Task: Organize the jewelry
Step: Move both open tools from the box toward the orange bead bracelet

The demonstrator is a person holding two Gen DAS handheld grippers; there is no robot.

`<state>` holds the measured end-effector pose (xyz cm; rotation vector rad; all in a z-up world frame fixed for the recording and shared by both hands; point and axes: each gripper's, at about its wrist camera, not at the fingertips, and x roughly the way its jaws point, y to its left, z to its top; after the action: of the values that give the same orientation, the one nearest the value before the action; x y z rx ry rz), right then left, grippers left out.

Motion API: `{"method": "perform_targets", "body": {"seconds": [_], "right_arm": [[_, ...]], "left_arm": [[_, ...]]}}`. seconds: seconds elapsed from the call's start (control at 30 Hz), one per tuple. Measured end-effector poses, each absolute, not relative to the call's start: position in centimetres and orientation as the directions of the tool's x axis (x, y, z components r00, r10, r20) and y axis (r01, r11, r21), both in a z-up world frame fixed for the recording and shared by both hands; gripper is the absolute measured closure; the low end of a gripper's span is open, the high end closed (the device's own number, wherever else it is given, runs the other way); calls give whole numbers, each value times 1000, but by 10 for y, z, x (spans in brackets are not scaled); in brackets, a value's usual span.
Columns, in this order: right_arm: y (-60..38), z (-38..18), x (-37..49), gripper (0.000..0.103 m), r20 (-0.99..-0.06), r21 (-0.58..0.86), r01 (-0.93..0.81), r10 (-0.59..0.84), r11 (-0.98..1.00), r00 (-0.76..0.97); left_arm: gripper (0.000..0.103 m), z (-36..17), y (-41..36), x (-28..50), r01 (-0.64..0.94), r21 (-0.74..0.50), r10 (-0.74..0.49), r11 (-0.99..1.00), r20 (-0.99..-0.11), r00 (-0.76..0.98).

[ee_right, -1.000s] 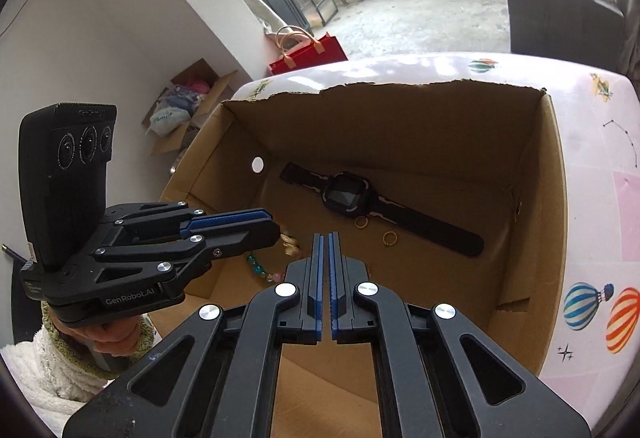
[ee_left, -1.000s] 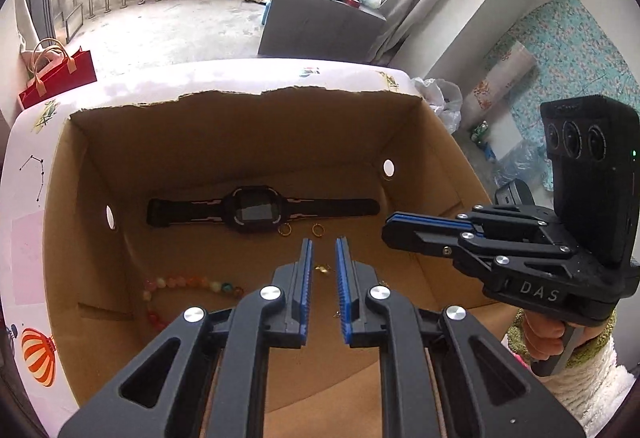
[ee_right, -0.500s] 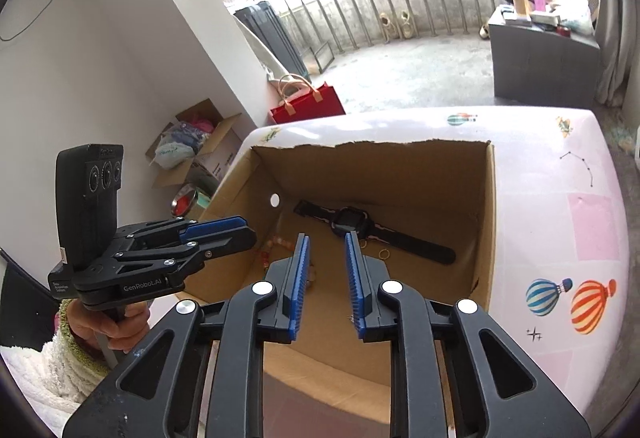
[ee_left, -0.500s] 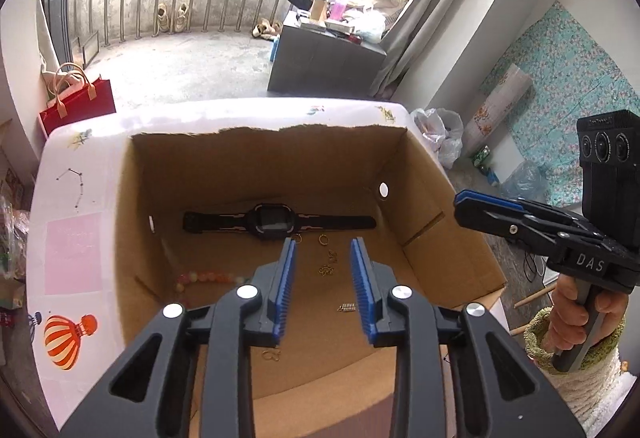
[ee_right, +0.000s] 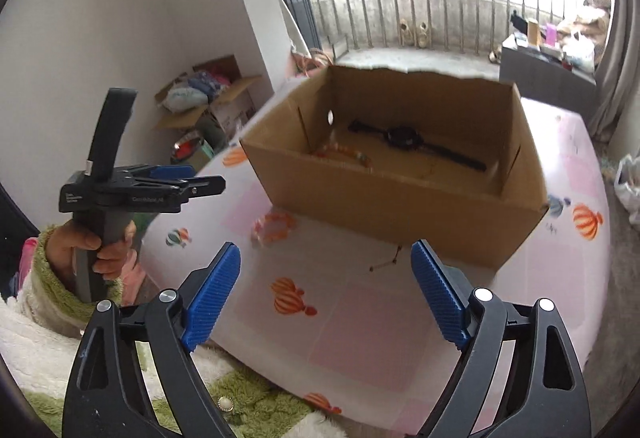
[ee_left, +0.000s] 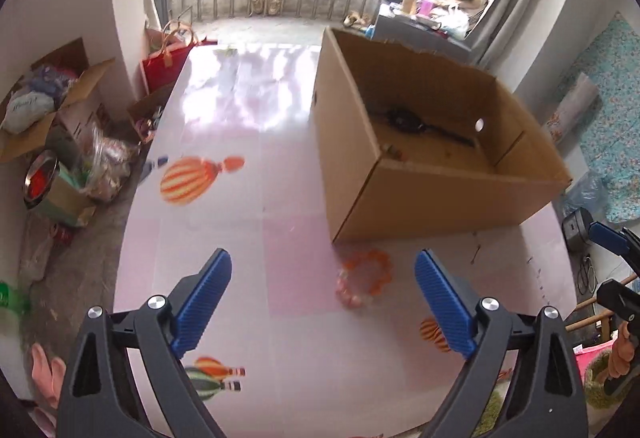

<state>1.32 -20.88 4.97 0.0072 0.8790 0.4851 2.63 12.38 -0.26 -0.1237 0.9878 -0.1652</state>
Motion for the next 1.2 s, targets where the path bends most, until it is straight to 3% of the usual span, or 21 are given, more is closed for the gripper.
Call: {"method": "perform_targets", "body": {"seconds": [0.2,0.4,0.63,1.2], "right_arm": [[-197,-25,38,20,-871,92,-226,188,970,455],[-183,-55,59,12,-893,-107,-167,-22,980,449],[-201,-61,68,8,-894,0,-127,57,992,444],[-193,-38,64,8,-851,21,-130,86,991,519]], "left_arm": [[12,-67,109,17,12,-147,-138,989,-893,428],[6,-73,95,17,13,-76,-73,997,-884,462],[6,-77,87,15,14,-8,-14,1000,-886,464],[5,-76,84,12,4,-4,-6,1000,-882,471]]}}
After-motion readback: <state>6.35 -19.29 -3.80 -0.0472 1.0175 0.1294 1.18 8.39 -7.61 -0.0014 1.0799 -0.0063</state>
